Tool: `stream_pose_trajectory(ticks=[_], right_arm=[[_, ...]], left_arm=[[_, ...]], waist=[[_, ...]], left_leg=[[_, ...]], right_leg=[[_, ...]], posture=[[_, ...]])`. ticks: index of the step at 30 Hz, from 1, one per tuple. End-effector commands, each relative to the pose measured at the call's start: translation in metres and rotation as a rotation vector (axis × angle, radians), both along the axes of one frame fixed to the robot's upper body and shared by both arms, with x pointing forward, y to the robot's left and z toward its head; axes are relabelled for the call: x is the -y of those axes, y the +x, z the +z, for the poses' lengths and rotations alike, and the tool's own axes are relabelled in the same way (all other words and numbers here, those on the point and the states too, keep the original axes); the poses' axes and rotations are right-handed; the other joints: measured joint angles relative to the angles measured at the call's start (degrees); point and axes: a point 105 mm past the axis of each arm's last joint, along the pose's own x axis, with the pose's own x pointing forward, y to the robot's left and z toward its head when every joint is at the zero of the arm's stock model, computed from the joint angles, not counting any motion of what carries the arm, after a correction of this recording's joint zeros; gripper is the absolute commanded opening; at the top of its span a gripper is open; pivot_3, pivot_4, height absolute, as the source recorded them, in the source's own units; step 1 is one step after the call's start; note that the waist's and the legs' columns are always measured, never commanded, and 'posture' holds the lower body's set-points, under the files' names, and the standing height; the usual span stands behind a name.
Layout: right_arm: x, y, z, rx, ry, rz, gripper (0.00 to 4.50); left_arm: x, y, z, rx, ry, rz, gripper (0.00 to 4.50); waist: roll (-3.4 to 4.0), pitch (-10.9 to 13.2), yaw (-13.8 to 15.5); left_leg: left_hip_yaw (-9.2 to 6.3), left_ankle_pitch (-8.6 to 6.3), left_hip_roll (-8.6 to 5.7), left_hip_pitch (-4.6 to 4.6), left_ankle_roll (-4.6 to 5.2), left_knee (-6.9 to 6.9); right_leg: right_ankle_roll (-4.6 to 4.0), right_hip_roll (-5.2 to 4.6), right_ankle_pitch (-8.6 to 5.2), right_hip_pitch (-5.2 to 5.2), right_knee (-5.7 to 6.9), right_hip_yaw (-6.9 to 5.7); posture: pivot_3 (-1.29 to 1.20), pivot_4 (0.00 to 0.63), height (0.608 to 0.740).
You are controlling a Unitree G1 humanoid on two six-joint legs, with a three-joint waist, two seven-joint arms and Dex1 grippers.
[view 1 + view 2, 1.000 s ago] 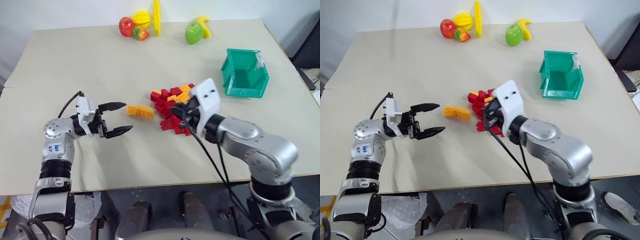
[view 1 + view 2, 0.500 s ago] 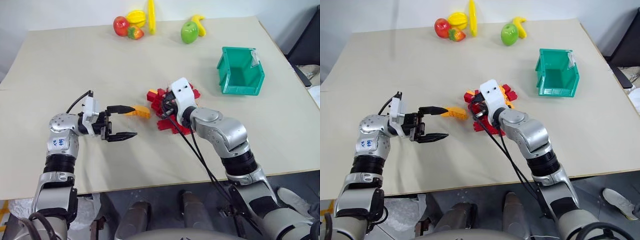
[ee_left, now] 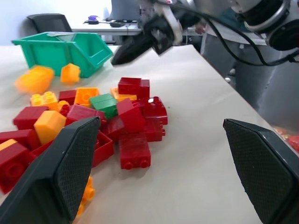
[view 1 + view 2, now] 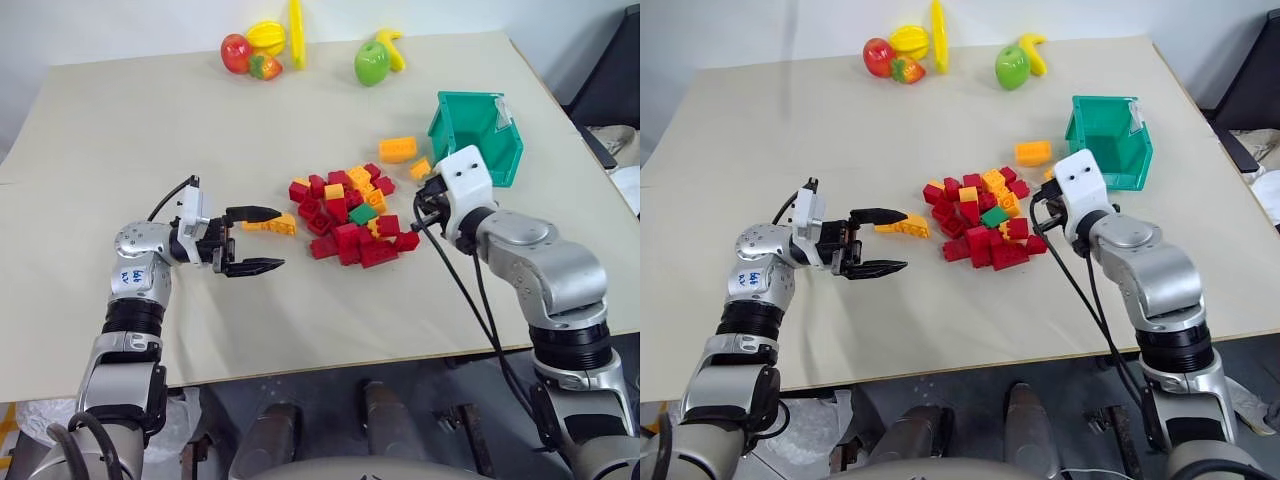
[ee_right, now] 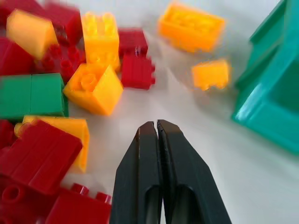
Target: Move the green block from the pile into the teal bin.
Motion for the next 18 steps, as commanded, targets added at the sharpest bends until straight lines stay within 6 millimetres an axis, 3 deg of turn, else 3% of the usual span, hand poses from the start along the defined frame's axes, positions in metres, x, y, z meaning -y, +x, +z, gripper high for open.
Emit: stream_pose_trajectory(ticks=[1,4,9,16,18], right_arm=[[0.013,-0.027,0.036,0.152,-0.021,0.108,0.1],[0.025,-0.049,0.031,0.095,-0.078,0.225,0.68],[0.049,-0.071,0.033,0.026,-0.113,0.237,2.28],[0.057,-0.08,0.034,-0.031,-0.153,0.23,4.46],[0.049,-0.072,0.034,-0.027,-0.147,0.225,4.46]], left_arm=[[0.001,0.003,0.007,0.032,0.009,-0.009,4.5],[0.003,0.004,0.006,0.028,0.009,-0.017,4.5],[0.003,0.007,0.006,0.024,0.008,-0.019,4.5],[0.005,0.012,0.007,0.036,0.003,-0.015,4.5],[0.006,0.012,0.008,0.041,-0.001,-0.016,4.5]], waist=[[0.0,0.0,0.51],[-0.01,0.0,1.53],[-0.02,0.01,1.59],[-0.04,0.02,1.53],[-0.06,0.03,1.44]], left_leg=[[0.0,-0.01,-0.02,0.0,0.02,0.02],[0.02,-0.07,-0.09,-0.06,0.13,0.11],[0.08,-0.1,-0.09,-0.1,0.18,0.14],[0.21,-0.09,-0.03,-0.06,0.18,0.17],[0.25,-0.09,-0.03,-0.04,0.18,0.18]], right_leg=[[0.02,-0.01,0.01,0.02,-0.01,0.0],[0.13,-0.03,0.07,0.08,-0.17,0.0],[0.22,-0.05,0.13,0.12,-0.38,0.0],[0.19,-0.04,0.15,0.12,-0.44,0.03],[0.18,-0.05,0.15,0.11,-0.42,0.05]], posture=[[0.0,0.15,0.74],[0.0,0.15,0.74],[0.0,0.15,0.74],[0.0,0.15,0.74],[0.0,0.15,0.74]])
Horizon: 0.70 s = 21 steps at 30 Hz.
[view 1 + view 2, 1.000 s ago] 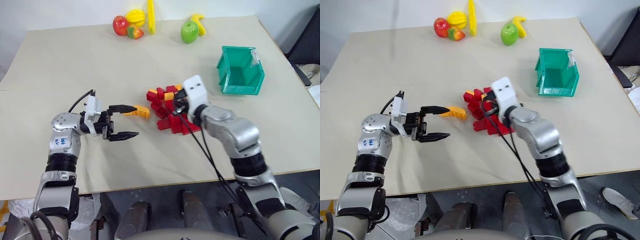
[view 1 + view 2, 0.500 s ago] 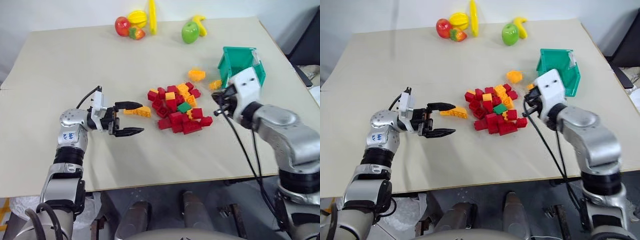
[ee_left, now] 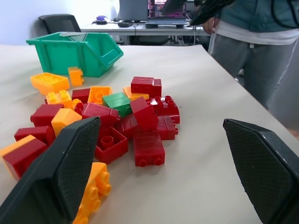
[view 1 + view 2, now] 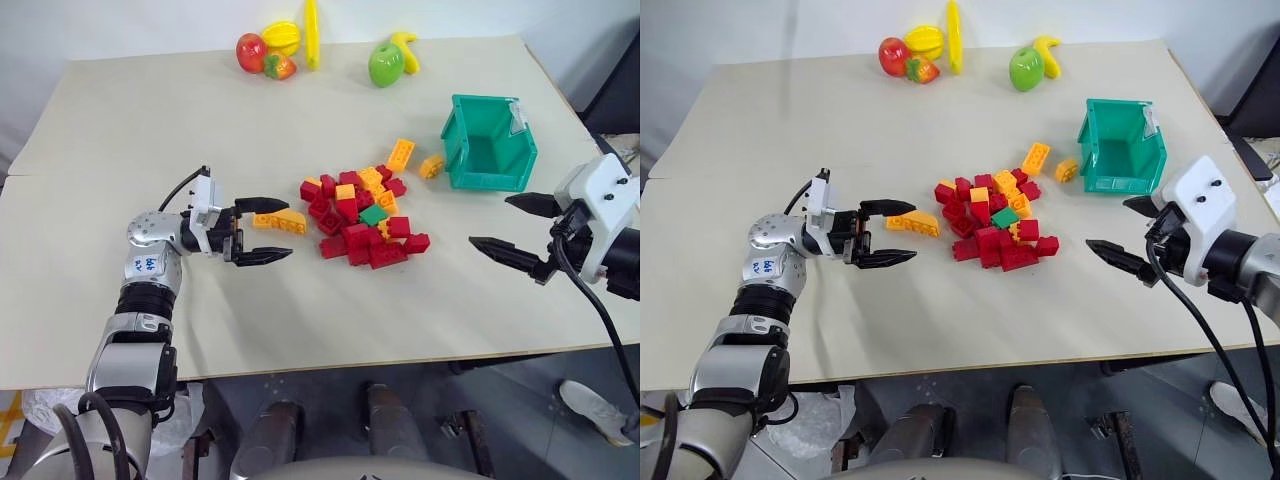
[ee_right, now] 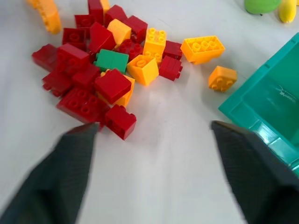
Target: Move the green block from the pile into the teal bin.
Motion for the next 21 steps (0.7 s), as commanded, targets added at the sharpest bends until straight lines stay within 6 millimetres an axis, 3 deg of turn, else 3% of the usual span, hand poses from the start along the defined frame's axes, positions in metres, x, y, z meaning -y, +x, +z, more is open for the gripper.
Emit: stream_pose_trajectory(ticks=[1,5,14,21], right_arm=[[-0.016,0.009,0.011,0.048,-0.014,0.008,4.46],[-0.037,0.036,0.012,0.042,0.026,-0.012,4.46],[-0.093,0.112,-0.028,-0.111,-0.004,0.006,4.46],[-0.123,0.122,-0.049,-0.198,-0.069,0.105,4.46]], left_arm=[[0.003,-0.001,0.01,0.051,-0.005,-0.032,4.5],[0.005,-0.001,0.009,0.057,-0.012,-0.034,4.5],[0.002,-0.006,0.006,0.073,-0.036,-0.005,4.5],[-0.009,-0.012,0.004,0.082,-0.037,0.047,4.5]], waist=[[-0.01,0.01,-0.11],[-0.06,0.04,-0.16],[-0.08,0.05,-0.46],[-0.07,0.04,-0.81]], left_leg=[[0.04,0.0,0.0,0.0,0.0,0.02],[0.15,0.01,0.05,0.04,-0.02,0.03],[0.16,0.01,0.02,-0.07,-0.01,0.0],[-0.02,0.0,0.01,-0.4,0.02,0.1]], right_leg=[[-0.01,-0.02,0.01,-0.01,0.02,0.0],[-0.07,-0.07,0.08,-0.04,0.01,-0.02],[-0.05,-0.07,0.13,-0.17,0.1,-0.06],[-0.06,-0.07,0.14,-0.38,0.07,-0.24]], posture=[[0.0,0.15,0.74],[0.0,0.15,0.74],[0.0,0.15,0.74],[0.0,0.15,0.74]])
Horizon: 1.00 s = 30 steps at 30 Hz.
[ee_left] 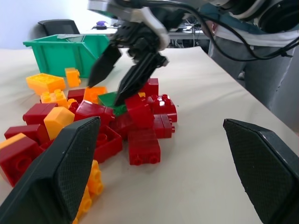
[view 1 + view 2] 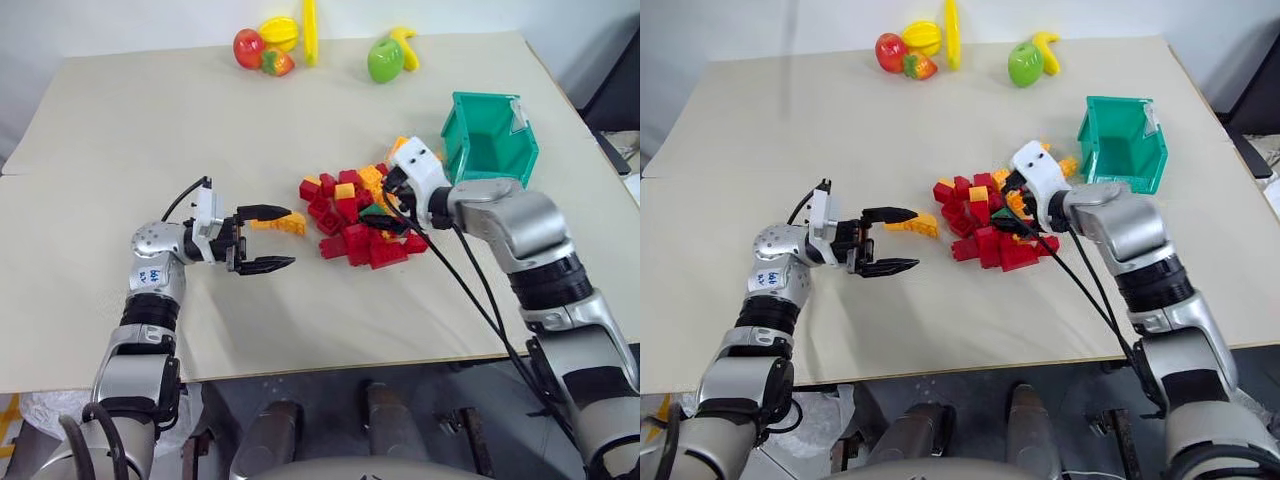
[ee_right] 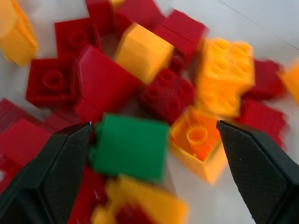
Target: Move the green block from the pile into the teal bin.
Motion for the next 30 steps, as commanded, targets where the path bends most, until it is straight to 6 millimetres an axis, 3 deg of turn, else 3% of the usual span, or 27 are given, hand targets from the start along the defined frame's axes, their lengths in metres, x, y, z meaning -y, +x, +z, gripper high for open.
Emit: stream_pose_trajectory(ticks=[1,9,14,18,24,26,29,30], right_arm=[[-0.006,0.0,-0.002,0.004,-0.05,0.062,4.46],[-0.019,-0.013,-0.01,-0.081,-0.106,0.167,4.46],[-0.015,-0.012,-0.012,-0.083,-0.119,0.164,4.46],[-0.015,-0.011,-0.007,-0.075,-0.105,0.164,3.58],[-0.02,-0.008,0.017,0.002,-0.025,0.157,1.48],[-0.019,-0.01,0.024,0.027,0.0,0.151,1.1],[-0.015,-0.014,0.027,0.044,0.013,0.138,0.08],[-0.013,-0.016,0.028,0.051,0.014,0.135,0.03]], left_arm=[[-0.01,-0.002,0.011,0.048,-0.014,0.036,4.5],[-0.016,-0.009,0.008,0.043,-0.022,0.079,4.5],[-0.015,-0.011,0.007,0.038,-0.025,0.082,4.5],[-0.012,-0.009,0.009,0.041,-0.028,0.075,4.5],[-0.005,-0.006,0.013,0.047,-0.031,0.053,4.5],[-0.003,-0.006,0.013,0.048,-0.033,0.047,4.5],[-0.001,-0.007,0.012,0.045,-0.032,0.031,4.5],[0.0,-0.007,0.012,0.045,-0.032,0.028,4.5]], waist=[[0.0,0.0,-0.07],[0.01,-0.01,-0.44],[0.0,-0.01,-1.01],[0.0,-0.01,-1.12],[0.0,-0.01,-1.08],[0.0,-0.01,-1.07],[0.0,-0.01,-1.08],[0.0,-0.01,-1.06]], left_leg=[[-0.03,0.0,-0.01,-0.02,0.0,0.01],[-0.04,0.01,-0.01,0.0,-0.02,0.07],[-0.04,0.01,-0.01,0.0,-0.02,0.1],[-0.04,0.01,-0.01,0.01,-0.02,0.11],[-0.02,0.01,-0.01,0.01,-0.03,0.14],[-0.03,0.01,-0.03,-0.02,-0.03,0.18],[-0.03,0.01,-0.03,-0.01,-0.03,0.19],[-0.04,0.01,-0.03,-0.02,-0.03,0.19]], right_leg=[[0.0,-0.01,0.0,0.0,-0.01,-0.02],[-0.01,0.0,0.01,0.01,0.09,-0.02],[-0.01,-0.02,0.01,0.02,0.12,-0.02],[-0.01,-0.01,0.01,0.02,0.15,-0.01],[-0.02,-0.02,0.01,0.01,0.18,0.0],[-0.02,-0.02,0.01,0.01,0.19,0.0],[-0.02,-0.03,0.01,0.0,0.2,0.0],[-0.02,-0.03,0.01,0.0,0.19,0.0]], posture=[[0.0,0.15,0.74],[0.0,0.15,0.74],[0.0,0.15,0.74],[0.0,0.15,0.74],[0.0,0.15,0.74],[0.0,0.15,0.74],[0.0,0.15,0.74],[0.0,0.15,0.74]])
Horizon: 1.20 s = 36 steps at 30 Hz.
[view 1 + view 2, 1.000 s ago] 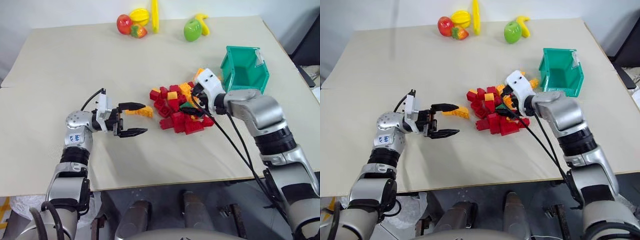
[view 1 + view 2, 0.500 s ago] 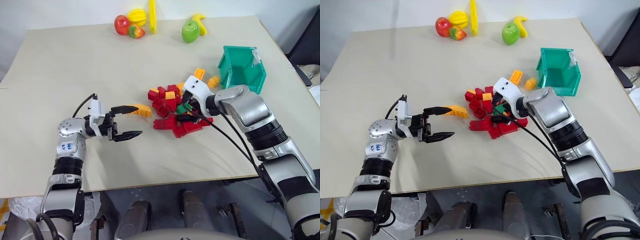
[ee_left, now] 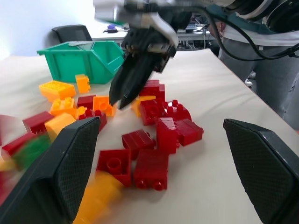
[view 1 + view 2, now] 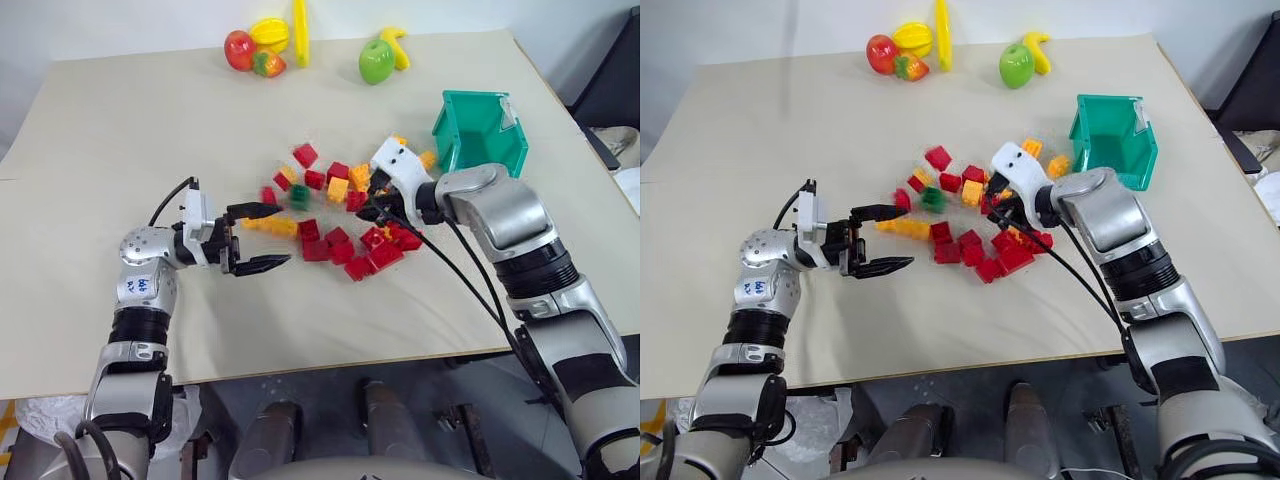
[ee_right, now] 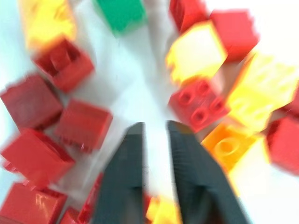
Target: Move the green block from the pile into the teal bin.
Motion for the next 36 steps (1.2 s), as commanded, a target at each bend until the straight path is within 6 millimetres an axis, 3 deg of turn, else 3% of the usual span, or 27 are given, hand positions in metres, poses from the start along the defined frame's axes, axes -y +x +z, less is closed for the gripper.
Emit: stream_pose_trajectory(ticks=[1,6,10,12,15,24,31,36], right_arm=[[0.003,-0.007,0.011,0.047,0.029,-0.002,0.03],[0.011,-0.013,0.013,0.092,0.026,-0.005,0.03],[0.012,-0.021,0.025,0.195,0.101,0.041,0.2],[0.015,-0.024,0.026,0.216,0.116,0.055,0.63],[0.018,-0.025,0.027,0.235,0.127,0.058,1.62],[0.022,-0.035,0.032,0.245,0.172,0.093,4.48],[0.03,-0.047,0.029,0.263,0.194,0.113,4.48],[0.036,-0.048,0.033,0.293,0.201,0.078,4.48]], left_arm=[[0.003,-0.001,0.003,0.013,-0.015,-0.018,4.5],[0.003,0.0,0.004,0.015,-0.025,-0.008,4.5],[-0.013,0.005,0.004,0.009,-0.03,0.087,4.5],[-0.021,0.006,0.004,0.004,-0.029,0.126,4.5],[-0.039,0.013,0.007,-0.001,-0.041,0.233,4.5],[-0.063,0.021,0.012,-0.034,-0.036,0.403,4.5],[-0.078,0.022,0.019,-0.054,0.008,0.462,4.5],[-0.074,0.033,0.017,-0.073,0.051,0.463,4.5]], waist=[[0.0,0.0,0.02],[0.0,0.0,0.03],[0.0,0.0,0.03],[0.0,0.0,-0.05],[0.0,0.0,0.0],[0.0,0.0,0.12],[0.0,0.0,0.15],[0.0,0.0,0.2]], left_leg=[[0.0,0.0,0.0,0.0,0.0,0.0],[0.01,0.0,-0.01,0.0,0.0,0.04],[0.01,0.0,-0.01,0.0,0.0,0.06],[0.03,0.0,0.0,0.01,0.0,0.07],[0.05,0.0,0.0,0.03,0.0,0.08],[0.02,0.0,-0.02,0.01,0.0,0.16],[0.02,-0.01,-0.03,0.01,0.0,0.16],[0.06,0.0,-0.02,0.04,-0.01,0.16]], right_leg=[[0.0,0.0,0.0,0.0,0.01,0.0],[0.0,-0.01,0.0,0.0,0.06,0.01],[0.0,0.0,0.0,0.0,0.09,0.02],[0.0,0.0,0.0,0.0,0.1,0.04],[0.0,0.01,0.0,0.0,0.13,0.07],[0.0,0.0,0.0,0.0,0.2,0.06],[0.0,-0.01,0.0,0.0,0.2,0.07],[0.0,0.0,0.0,0.0,0.25,0.1]], posture=[[0.0,0.15,0.74],[0.0,0.15,0.74],[0.0,0.15,0.74],[0.0,0.15,0.74],[0.0,0.15,0.74],[0.0,0.15,0.74],[0.0,0.15,0.74],[0.0,0.15,0.74]])
